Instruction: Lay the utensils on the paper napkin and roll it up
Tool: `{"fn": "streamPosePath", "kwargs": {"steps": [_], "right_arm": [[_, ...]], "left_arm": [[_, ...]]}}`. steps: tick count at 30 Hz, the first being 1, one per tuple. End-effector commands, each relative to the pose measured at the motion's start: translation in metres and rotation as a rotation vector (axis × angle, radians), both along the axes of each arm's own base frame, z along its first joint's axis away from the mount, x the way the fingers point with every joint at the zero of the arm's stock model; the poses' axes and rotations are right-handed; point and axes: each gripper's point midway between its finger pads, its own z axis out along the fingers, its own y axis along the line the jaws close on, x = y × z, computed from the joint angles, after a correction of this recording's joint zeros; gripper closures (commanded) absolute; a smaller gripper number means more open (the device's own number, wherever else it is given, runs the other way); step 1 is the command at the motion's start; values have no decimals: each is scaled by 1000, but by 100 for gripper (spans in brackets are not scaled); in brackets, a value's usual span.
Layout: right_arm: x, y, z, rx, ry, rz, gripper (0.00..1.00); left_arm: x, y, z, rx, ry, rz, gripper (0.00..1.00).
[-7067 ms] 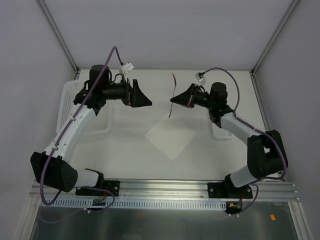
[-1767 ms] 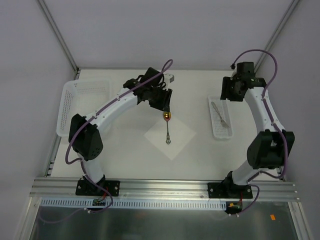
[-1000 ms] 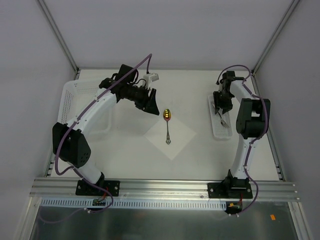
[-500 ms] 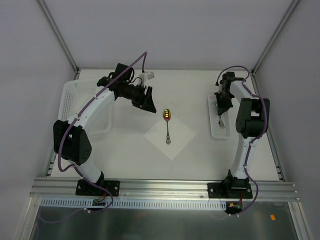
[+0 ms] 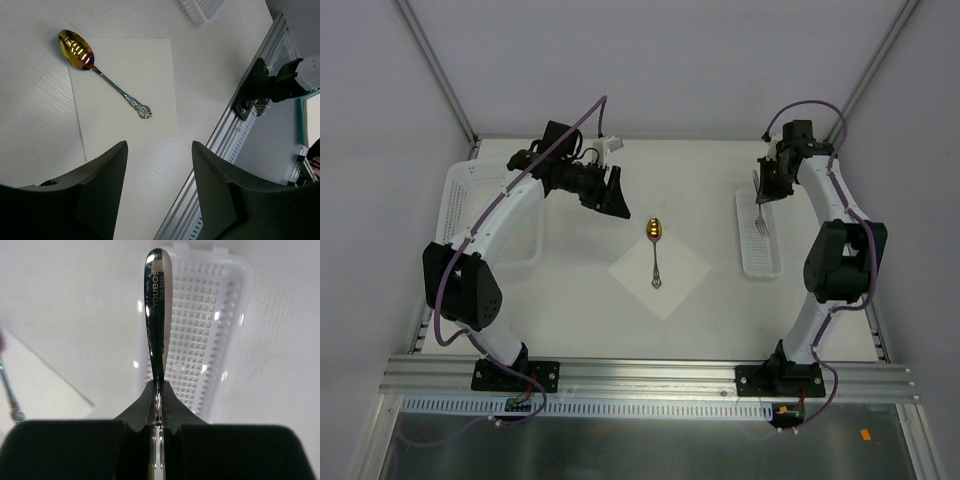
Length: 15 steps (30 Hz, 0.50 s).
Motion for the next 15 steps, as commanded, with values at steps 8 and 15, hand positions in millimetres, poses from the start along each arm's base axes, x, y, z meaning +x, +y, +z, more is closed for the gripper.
{"fn": "streamPosePath", "kwargs": {"steps": [8,15], "right_arm": [[-64,110,113,567,-170,43,100],[-169,193,115,585,-105,458,100]], "left_arm": [[-26,39,78,72,-781,-275,43],[-65,51,77,180,-1427,-685,45]]}}
